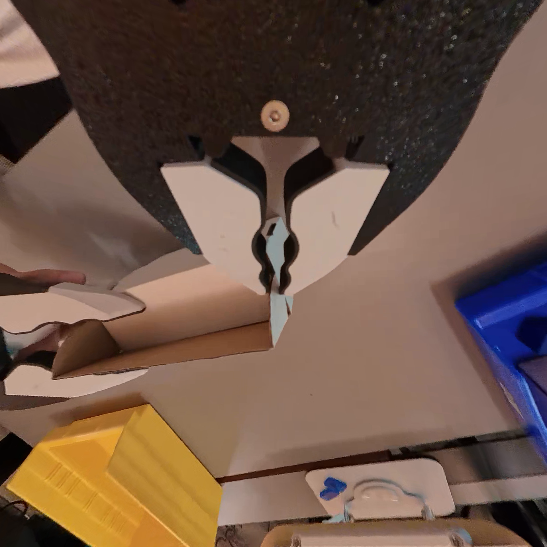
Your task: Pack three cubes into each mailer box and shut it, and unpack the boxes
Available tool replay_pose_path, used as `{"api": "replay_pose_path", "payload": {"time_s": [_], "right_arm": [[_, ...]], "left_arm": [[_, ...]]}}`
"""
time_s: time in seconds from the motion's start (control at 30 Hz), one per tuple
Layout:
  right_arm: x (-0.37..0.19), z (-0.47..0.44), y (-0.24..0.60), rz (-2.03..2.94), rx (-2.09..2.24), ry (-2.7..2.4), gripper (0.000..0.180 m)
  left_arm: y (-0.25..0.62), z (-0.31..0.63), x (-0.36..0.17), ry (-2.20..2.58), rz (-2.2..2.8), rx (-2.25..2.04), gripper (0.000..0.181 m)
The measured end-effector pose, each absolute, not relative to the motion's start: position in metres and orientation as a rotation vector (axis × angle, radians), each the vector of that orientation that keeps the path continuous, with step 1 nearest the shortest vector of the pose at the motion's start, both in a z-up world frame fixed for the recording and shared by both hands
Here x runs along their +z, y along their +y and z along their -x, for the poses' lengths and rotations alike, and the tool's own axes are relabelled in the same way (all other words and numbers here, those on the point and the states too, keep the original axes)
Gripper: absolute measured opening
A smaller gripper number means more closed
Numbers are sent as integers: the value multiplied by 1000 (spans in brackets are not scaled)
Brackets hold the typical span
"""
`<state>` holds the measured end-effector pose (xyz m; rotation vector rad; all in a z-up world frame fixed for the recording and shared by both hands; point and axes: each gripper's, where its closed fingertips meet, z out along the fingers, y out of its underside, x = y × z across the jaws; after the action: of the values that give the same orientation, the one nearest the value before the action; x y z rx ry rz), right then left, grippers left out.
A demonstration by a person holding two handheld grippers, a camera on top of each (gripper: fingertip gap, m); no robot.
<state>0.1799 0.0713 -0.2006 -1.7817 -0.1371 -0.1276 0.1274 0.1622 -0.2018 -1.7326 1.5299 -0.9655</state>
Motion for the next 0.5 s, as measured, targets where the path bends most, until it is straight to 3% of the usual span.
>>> {"api": "replay_pose_path", "payload": {"time_s": [0.03, 0.17, 0.5], "right_arm": [[-200, -180, 71, 1784, -133, -138, 46], [-201, -180, 72, 1793, -143, -132, 46], [-200, -179, 73, 1793, -175, -147, 47]], "left_arm": [[164, -129, -201, 1535, 1700, -925, 4], [170, -129, -203, 1562, 1711, -802, 1], [161, -131, -202, 1490, 2019, -1063, 5]]}}
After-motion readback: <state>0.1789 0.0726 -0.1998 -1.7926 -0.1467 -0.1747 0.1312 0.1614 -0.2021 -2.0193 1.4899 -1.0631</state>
